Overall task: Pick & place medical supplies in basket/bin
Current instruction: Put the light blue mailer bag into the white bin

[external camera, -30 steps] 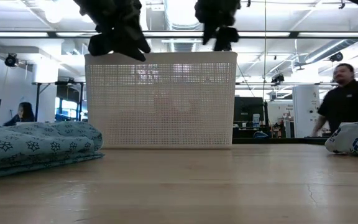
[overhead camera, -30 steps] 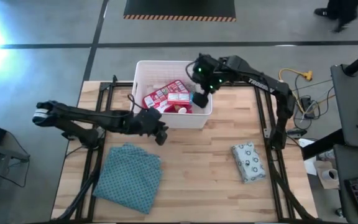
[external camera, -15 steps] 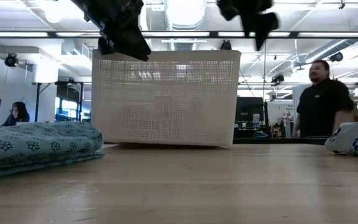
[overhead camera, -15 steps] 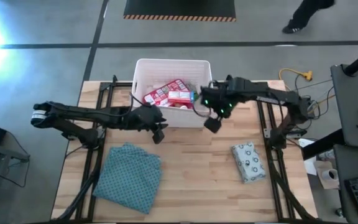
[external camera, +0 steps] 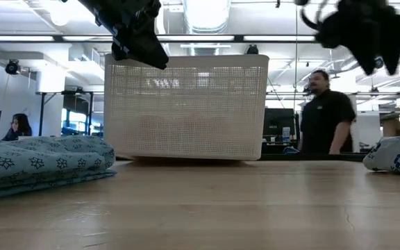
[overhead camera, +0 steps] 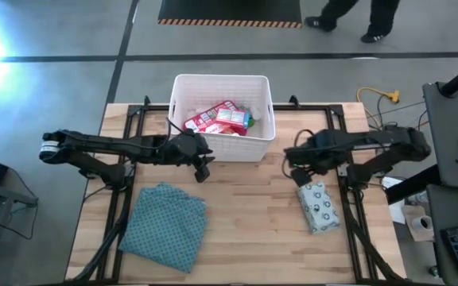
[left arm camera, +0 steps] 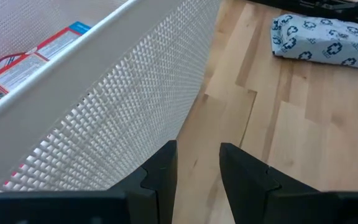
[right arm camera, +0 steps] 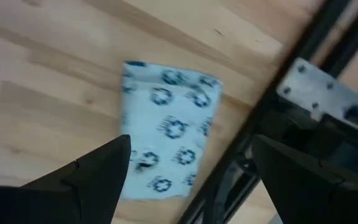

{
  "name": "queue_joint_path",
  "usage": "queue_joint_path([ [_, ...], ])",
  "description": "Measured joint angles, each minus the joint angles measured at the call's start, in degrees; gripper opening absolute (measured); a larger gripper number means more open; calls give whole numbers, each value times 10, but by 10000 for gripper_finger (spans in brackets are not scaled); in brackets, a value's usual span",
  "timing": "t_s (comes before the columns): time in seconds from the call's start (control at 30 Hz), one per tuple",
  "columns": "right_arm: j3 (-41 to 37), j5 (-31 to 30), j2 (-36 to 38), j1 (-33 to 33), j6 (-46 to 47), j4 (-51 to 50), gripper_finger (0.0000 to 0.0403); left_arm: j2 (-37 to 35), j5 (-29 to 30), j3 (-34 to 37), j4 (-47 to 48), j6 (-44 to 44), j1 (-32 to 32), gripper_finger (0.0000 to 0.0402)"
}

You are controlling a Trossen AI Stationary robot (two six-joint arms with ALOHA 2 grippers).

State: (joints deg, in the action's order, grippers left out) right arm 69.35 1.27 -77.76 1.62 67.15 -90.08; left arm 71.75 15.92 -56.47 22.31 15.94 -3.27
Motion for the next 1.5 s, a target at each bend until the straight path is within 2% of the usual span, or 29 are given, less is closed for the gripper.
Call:
queue_joint_path([
  [0.13, -73, -1, 63, 5, 32, 19, 325, 1, 0, 0, -1, 1, 0, 102],
  [0.3, -165, 49, 128, 7, 43, 103, 325, 1, -1, 0, -3, 40, 0, 102],
  [0.43, -220, 80, 142, 21, 64, 192, 332, 1, -18, 0, -2, 81, 0, 102],
  [0.63, -232, 90, 120, 66, 49, 206, 359, 0, -15, -1, -2, 107, 7, 102],
  [0.73, -232, 55, 120, 94, 46, 202, 365, 0, -7, -16, 2, 104, 12, 102],
  [0.93, -233, 11, 125, 156, 67, 201, 365, 2, 82, -71, 1, 59, 19, 102],
  [1.03, -241, 5, 125, 186, 100, 200, 363, 2, 95, -97, 0, 49, 20, 102],
  [1.23, -247, 5, 125, 245, 176, 190, 320, 2, 100, -139, -1, 45, 24, 102],
  [1.4, -250, 29, 124, 288, 285, 106, 251, 2, 98, -164, -2, 45, 33, 102],
  [1.5, -265, 67, 125, 306, 332, 101, 205, 1, 97, -170, -6, 45, 43, 102],
])
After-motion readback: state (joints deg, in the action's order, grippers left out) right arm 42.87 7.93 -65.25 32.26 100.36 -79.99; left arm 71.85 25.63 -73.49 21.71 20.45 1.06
